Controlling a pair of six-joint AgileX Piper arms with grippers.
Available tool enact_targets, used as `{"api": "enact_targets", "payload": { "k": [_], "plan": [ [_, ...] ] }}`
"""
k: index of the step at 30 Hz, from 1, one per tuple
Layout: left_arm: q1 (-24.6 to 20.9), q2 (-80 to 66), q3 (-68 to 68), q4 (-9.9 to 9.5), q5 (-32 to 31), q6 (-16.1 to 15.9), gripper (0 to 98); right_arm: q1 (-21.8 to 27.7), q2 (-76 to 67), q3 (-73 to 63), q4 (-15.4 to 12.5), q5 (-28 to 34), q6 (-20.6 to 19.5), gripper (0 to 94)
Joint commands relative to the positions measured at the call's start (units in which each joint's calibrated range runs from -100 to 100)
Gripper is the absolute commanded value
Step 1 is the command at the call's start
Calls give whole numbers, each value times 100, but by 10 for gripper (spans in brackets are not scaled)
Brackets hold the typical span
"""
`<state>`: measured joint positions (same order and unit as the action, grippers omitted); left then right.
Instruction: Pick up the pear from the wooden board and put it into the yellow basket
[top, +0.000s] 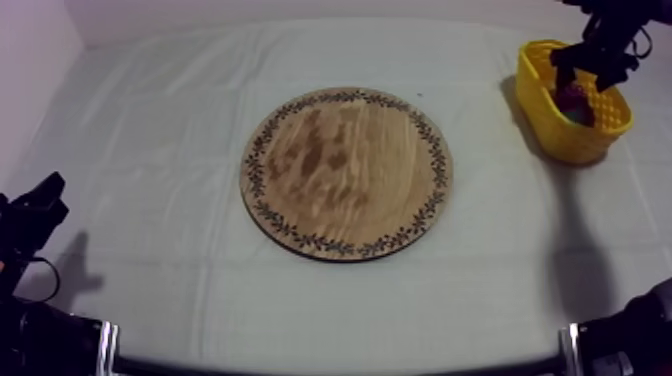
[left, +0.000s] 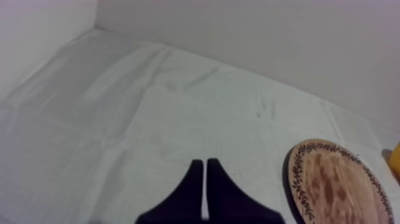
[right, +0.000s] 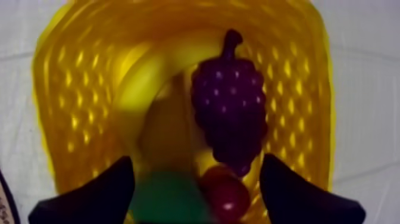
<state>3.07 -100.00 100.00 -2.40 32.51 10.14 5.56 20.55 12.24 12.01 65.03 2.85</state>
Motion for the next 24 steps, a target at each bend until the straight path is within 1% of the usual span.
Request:
{"api": "enact_targets", "payload": {
  "k": [1,5,8,12,18,20,21,24],
  "plan": [
    [1,0,0,-2,-1,-1,1,2,21,-53,8,-42,28,604],
    [1,0,0,-2,-1,-1,1,-18,-399,29,33,-254,117,578],
    [1,0,0,-2,-1,-1,1,-52,-1050,371,40,-622,172,554],
    [1,0,0,-2,-1,-1,1,-93,-2205,1236,30,-1349,212,524],
    [1,0,0,-2,-1,-1,1,-253,-4235,3102,-26,-2600,309,497],
    [1,0,0,-2,-1,-1,1,-323,-4936,3789,-138,-3005,396,474],
    [1,0,0,-2,-1,-1,1,-351,-5287,4138,-241,-3202,482,459],
    [1,0,0,-2,-1,-1,1,-443,-6322,5093,-658,-3583,827,407]
  ]
}}
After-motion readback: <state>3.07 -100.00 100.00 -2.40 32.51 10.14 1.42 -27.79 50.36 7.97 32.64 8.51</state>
